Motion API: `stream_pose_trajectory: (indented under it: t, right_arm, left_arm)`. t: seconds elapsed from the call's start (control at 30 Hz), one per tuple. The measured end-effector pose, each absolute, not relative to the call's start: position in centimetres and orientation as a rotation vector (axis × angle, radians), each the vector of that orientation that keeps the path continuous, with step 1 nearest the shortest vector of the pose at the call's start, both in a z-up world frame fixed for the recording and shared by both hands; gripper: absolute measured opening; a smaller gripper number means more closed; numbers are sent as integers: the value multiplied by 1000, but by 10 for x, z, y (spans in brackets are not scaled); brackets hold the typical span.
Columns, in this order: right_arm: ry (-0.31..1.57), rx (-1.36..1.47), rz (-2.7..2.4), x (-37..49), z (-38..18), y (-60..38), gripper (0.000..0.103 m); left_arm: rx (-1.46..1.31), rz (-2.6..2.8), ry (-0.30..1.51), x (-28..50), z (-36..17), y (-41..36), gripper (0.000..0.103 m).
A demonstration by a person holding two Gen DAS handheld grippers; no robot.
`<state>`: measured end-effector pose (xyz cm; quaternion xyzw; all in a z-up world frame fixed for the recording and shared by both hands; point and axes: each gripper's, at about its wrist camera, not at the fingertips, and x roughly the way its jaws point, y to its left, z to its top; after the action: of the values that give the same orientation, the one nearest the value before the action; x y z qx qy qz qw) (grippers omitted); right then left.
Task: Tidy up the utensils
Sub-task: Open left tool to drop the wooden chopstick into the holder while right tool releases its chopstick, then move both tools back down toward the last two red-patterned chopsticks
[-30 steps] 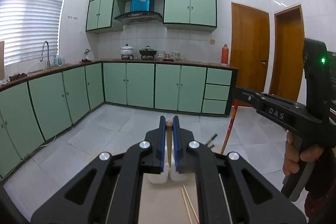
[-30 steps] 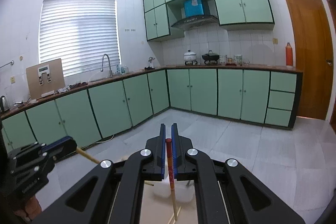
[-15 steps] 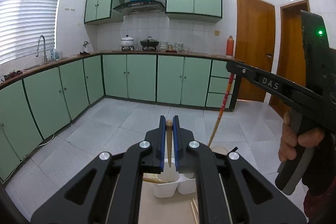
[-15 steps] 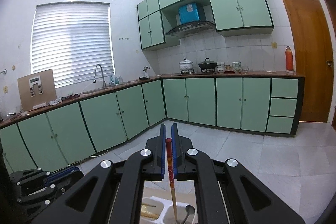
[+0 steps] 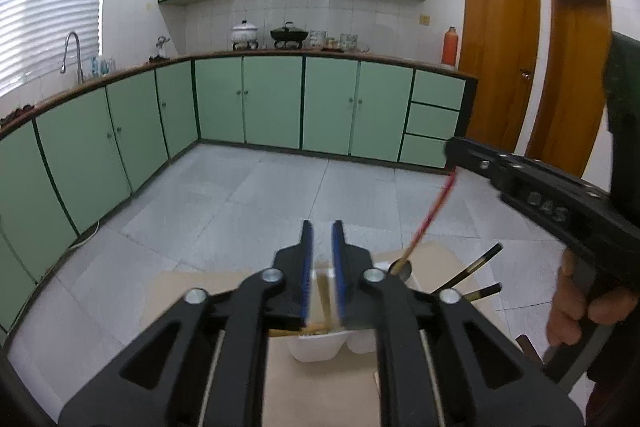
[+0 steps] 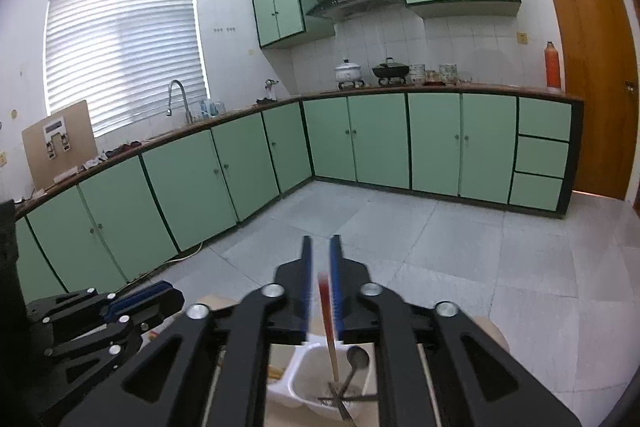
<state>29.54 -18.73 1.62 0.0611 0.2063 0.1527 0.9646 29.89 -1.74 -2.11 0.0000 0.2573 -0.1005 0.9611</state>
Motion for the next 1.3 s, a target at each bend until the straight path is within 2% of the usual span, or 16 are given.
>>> stream_pose_trajectory:
  t: [0.07, 0.13, 0.2, 0.33, 0.4, 0.6, 0.73, 0.87, 1.0, 1.3]
  right_arm:
    - [416, 132, 297, 290, 15, -194, 21]
    - [409, 139, 284, 284, 15, -199, 30]
    - [400, 149, 269, 277, 16, -205, 38]
    - [382, 160, 236, 258, 17, -215, 55]
    - [377, 157, 229, 249, 16, -217, 59]
    - [368, 148, 202, 209, 2, -222, 68]
    - [377, 120, 188, 179, -15, -219, 81]
    - [426, 120, 176, 153, -35, -216, 95]
    - [480, 120, 177, 133, -56, -212, 97]
    - [586, 123, 157, 94, -107, -208, 97]
  left_arm:
    - [-15, -192, 522, 296, -25, -12, 33]
    - [-21, -191, 511, 292, -24, -9, 35]
    - [-13, -182, 492, 284, -21, -7, 44]
    - [-12, -168, 460, 267, -15, -5, 57]
    - [-11, -156, 444, 256, -14, -4, 64]
    - [-48, -150, 425, 223, -23, 3, 72]
    - [-64, -142, 437, 198, -39, 6, 77]
    - [-73, -138, 463, 171, -61, 8, 86]
    - [-88, -130, 501, 146, -88, 11, 90]
    - [-53, -115, 567, 108, -138, 16, 91]
